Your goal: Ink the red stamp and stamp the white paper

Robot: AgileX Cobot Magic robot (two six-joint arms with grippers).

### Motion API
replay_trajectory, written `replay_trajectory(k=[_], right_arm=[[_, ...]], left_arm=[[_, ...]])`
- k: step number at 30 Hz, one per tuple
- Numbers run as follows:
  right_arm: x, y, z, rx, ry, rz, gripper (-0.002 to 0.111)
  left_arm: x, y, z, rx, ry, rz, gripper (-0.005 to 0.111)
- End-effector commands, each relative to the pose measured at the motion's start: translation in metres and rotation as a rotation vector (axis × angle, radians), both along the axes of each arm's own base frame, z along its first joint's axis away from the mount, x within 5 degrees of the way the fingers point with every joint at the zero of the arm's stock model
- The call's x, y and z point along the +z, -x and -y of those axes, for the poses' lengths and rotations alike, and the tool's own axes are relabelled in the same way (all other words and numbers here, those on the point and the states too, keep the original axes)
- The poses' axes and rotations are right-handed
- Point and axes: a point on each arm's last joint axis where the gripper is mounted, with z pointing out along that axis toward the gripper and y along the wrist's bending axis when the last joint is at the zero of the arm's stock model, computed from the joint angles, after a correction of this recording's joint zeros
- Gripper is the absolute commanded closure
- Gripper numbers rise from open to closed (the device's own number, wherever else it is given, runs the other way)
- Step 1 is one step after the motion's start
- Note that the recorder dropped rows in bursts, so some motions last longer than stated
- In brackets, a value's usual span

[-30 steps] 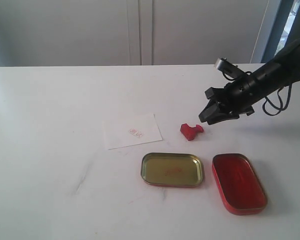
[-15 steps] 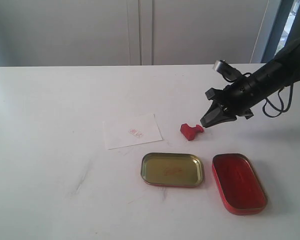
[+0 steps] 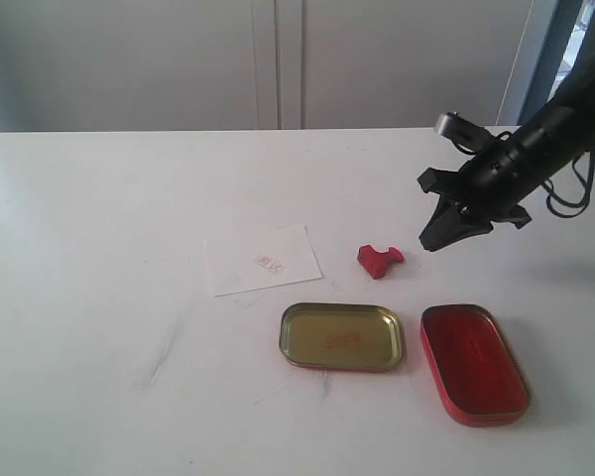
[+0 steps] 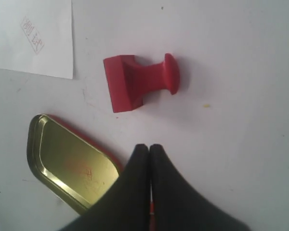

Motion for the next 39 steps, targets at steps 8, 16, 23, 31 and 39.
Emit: replay_trajectory(k=[8, 16, 23, 31, 39], right_arm=[[0.021, 0.01, 0.01, -0.088, 0.099, 0.005, 0.108], [0.02, 0.027, 0.018, -0.156, 0.19, 0.012, 0.108], [0.033, 0.037, 0.026, -0.227, 0.279, 0.065, 0.108], [0.045, 0.049, 0.031, -0.238, 0.331, 0.094, 0.108], [0.054, 0.063, 0.031, -0.243, 0.331, 0.107, 0.108]], left_arm=[[-0.003, 0.001, 0.0, 0.0, 0.004, -0.012, 0.107], [-0.003, 0.001, 0.0, 0.0, 0.004, -0.012, 0.107], [-0.003, 0.001, 0.0, 0.0, 0.004, -0.012, 0.107], [-0.003, 0.001, 0.0, 0.0, 0.004, -0.012, 0.107], [-0.003, 0.001, 0.0, 0.0, 0.004, -0.012, 0.107]])
